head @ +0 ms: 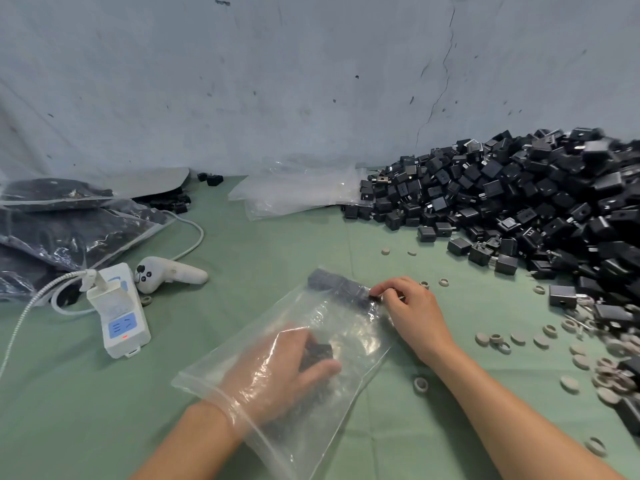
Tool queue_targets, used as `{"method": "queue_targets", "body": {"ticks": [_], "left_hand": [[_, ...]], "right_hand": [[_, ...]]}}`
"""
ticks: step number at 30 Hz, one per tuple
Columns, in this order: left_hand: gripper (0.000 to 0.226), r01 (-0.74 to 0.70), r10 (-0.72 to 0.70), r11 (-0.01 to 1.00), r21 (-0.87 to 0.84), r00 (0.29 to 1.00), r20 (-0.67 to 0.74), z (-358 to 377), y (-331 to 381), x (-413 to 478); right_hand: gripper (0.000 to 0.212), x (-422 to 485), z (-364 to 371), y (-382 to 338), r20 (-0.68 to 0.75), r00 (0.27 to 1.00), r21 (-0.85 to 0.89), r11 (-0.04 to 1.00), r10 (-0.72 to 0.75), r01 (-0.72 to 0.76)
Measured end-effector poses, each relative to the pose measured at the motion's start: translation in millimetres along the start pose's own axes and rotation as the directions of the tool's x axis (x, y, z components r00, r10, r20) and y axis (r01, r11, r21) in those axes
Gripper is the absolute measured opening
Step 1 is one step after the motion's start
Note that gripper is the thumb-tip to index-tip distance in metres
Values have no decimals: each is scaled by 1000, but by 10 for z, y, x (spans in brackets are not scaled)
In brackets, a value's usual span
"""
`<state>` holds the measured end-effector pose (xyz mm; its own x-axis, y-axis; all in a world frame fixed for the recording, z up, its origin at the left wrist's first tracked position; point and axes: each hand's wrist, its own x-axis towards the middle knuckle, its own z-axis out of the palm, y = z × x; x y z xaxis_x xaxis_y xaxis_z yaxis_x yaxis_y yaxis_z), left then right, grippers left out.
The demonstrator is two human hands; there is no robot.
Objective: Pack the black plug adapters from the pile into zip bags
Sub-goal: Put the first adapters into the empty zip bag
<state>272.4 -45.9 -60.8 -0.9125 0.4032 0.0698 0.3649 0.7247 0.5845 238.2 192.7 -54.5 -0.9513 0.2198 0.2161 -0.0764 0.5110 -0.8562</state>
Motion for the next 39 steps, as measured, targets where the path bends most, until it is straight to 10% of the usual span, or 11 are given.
{"method": "queue_targets", "body": {"ticks": [10,19,39], "left_hand": [[31,-118,30,959,-258,947,-320,77,367,5],[33,-337,352,929,156,933,-78,-1,221,-156],[44,-432,446,878,205,895,-29,239,394,401]], "right_hand": [[38,-11,-13,-7,-49,999,38,999,12,-10],[39,-2,-25,5,-33,999,79,997,21,-18],[38,142,-32,49,-62,988,146,981,139,-128]]}}
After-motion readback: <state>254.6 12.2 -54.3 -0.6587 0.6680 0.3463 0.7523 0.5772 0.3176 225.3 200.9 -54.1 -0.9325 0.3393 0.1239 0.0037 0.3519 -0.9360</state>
